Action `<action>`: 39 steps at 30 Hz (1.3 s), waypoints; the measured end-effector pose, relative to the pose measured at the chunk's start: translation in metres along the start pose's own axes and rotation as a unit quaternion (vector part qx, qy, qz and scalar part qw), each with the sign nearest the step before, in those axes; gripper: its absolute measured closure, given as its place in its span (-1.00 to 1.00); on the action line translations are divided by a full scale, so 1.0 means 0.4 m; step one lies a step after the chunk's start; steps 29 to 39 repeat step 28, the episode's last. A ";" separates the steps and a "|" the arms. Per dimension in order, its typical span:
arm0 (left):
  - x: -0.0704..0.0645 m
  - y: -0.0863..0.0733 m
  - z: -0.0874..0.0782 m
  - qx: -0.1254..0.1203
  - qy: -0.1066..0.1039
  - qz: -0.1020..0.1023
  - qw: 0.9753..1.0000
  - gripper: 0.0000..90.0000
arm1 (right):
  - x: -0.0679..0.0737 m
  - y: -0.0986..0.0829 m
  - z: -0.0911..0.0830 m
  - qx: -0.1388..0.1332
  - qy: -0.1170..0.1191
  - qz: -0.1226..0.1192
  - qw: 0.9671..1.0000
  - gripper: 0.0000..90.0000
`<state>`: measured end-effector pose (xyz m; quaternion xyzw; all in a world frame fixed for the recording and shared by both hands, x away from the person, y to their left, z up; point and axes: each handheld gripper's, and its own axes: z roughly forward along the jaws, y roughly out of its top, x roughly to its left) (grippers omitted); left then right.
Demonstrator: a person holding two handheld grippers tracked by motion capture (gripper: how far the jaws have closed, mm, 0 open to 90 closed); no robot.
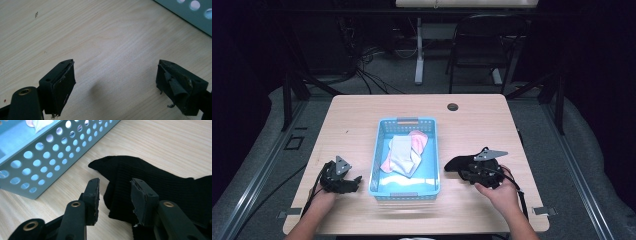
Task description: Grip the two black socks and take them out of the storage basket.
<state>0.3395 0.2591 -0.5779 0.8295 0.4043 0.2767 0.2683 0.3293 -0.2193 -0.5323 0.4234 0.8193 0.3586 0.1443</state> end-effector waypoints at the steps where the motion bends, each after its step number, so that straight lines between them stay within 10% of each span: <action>1: 0.000 0.000 0.000 -0.002 0.001 -0.001 1.000 -0.65 | 0.003 -0.008 0.006 -0.012 0.003 0.004 1.000 0.30; 39: 0.005 0.001 -0.004 -0.005 -0.001 -0.004 1.000 -0.65 | -0.035 -0.040 0.004 -0.063 -0.050 0.050 0.995 0.22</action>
